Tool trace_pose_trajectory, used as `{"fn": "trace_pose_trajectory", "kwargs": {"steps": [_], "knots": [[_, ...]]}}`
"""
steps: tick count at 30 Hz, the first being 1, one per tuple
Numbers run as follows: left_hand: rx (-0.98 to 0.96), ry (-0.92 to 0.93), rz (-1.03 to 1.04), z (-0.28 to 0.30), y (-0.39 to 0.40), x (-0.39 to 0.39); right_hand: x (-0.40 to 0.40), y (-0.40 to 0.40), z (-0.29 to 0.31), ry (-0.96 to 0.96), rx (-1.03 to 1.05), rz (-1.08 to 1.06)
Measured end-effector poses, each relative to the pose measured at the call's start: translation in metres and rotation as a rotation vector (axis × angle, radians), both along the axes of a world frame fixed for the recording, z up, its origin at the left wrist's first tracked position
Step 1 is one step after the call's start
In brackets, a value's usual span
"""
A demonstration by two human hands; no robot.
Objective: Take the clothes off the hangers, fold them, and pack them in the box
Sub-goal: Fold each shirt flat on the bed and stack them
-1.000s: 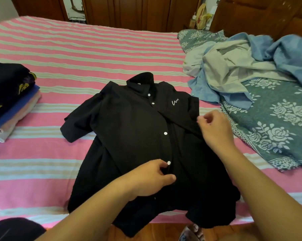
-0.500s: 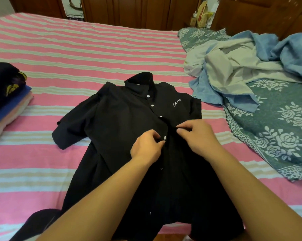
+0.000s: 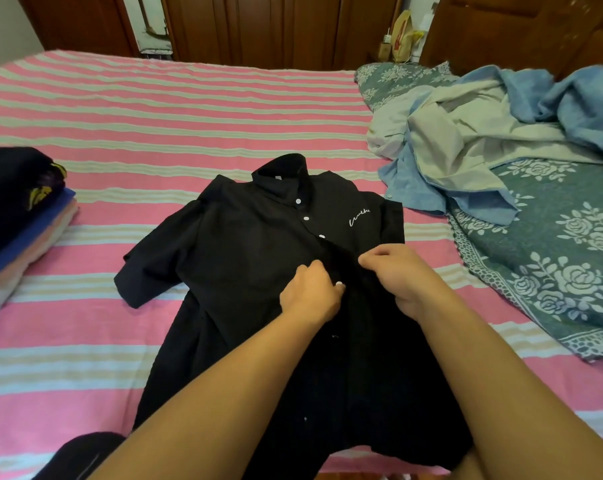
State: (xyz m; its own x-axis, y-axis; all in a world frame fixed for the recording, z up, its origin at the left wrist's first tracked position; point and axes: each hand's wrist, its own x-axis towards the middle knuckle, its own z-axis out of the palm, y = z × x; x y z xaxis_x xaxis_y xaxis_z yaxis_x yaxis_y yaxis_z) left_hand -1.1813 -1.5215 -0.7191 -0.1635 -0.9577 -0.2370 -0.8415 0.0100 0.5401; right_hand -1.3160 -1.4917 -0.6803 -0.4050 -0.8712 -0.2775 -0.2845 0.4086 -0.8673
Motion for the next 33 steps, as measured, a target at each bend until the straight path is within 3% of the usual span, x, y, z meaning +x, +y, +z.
{"fn": "trace_pose_trajectory", "kwargs": {"steps": [3,7,10,13,17,20,26,29,33], "knots": [[-0.091,-0.051,-0.070,-0.001,0.010,-0.006,-0.005,0.004,0.003,-0.320,0.011,0.015],[-0.059,0.004,0.024,0.002,0.011,-0.014,-0.007,0.007,-0.002,-0.499,0.060,0.019],[0.044,0.164,0.096,0.009,0.008,-0.005,-0.012,0.006,-0.005,-0.601,0.049,-0.018],[0.107,0.443,0.216,0.019,0.006,0.018,-0.014,0.005,-0.003,-0.654,0.017,0.050],[0.225,0.781,0.283,0.037,0.014,0.047,-0.009,0.000,-0.004,-0.565,-0.018,0.063],[0.213,0.883,0.297,0.036,0.016,0.052,0.001,-0.003,-0.003,-0.541,0.003,0.166],[0.096,0.753,0.224,0.028,0.013,0.047,0.021,-0.001,0.004,-0.501,-0.020,0.225],[-0.066,0.537,0.113,0.026,0.012,0.047,0.034,0.001,-0.001,-0.157,-0.098,0.200],[0.104,0.738,0.222,0.029,0.012,0.048,0.044,0.002,-0.008,0.040,-0.173,0.194]]}}
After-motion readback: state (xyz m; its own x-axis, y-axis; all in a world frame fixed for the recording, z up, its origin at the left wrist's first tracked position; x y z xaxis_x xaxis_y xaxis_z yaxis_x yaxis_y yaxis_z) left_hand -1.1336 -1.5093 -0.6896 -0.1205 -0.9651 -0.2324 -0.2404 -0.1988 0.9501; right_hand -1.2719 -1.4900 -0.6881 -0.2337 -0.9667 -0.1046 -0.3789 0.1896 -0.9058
